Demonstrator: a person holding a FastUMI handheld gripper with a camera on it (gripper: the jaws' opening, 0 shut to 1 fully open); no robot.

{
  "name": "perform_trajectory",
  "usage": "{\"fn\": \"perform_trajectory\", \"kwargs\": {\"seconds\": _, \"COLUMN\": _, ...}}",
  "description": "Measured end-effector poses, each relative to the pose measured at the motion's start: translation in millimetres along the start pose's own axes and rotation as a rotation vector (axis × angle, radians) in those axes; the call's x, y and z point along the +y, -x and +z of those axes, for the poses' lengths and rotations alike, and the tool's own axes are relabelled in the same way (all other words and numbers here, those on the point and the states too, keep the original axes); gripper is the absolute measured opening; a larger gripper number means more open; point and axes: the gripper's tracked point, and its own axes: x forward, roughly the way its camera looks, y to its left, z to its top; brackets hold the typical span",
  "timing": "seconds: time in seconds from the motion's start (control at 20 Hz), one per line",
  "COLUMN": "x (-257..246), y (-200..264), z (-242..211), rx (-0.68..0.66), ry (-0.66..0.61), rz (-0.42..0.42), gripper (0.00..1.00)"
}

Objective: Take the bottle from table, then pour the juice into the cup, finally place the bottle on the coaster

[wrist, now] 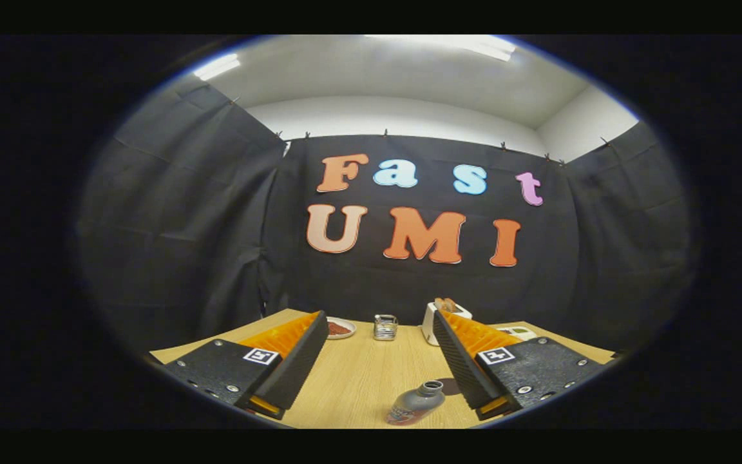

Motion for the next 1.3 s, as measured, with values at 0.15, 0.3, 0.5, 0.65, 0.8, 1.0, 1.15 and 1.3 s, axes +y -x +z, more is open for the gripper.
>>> {"fn": "perform_trajectory", "kwargs": {"seconds": 0.15, "x": -1, "y": -2, "z": -4, "rx": -0.001, "ry": -0.012, "rz": -0.018, "gripper": 0.96}}
{"fn": "perform_trajectory", "kwargs": {"seconds": 0.3, "x": -2, "y": 2, "z": -11, "rx": -0.001, "ry": 0.002, "rz": -0.042, "gripper": 0.96}}
{"fn": "perform_trajectory", "kwargs": {"seconds": 0.5, "x": -2, "y": 2, "z": -29, "rx": 0.018, "ry": 0.001, "rz": -0.043, "gripper": 0.96}}
{"fn": "perform_trajectory", "kwargs": {"seconds": 0.65, "x": -15, "y": 6, "z": -54, "rx": 0.051, "ry": 0.002, "rz": -0.081, "gripper": 0.96}}
{"fn": "perform_trajectory", "kwargs": {"seconds": 0.8, "x": -17, "y": 10, "z": -75, "rx": 0.074, "ry": -0.037, "rz": -0.087, "gripper": 0.96}}
{"fn": "perform_trajectory", "kwargs": {"seconds": 1.0, "x": -25, "y": 18, "z": -105, "rx": 0.101, "ry": -0.038, "rz": -0.120, "gripper": 0.97}}
{"fn": "perform_trajectory", "kwargs": {"seconds": 1.15, "x": -30, "y": 23, "z": -121, "rx": 0.108, "ry": -0.045, "rz": -0.141, "gripper": 0.96}}
{"fn": "perform_trajectory", "kwargs": {"seconds": 1.3, "x": -37, "y": 25, "z": -138, "rx": 0.124, "ry": -0.058, "rz": -0.156, "gripper": 0.97}}
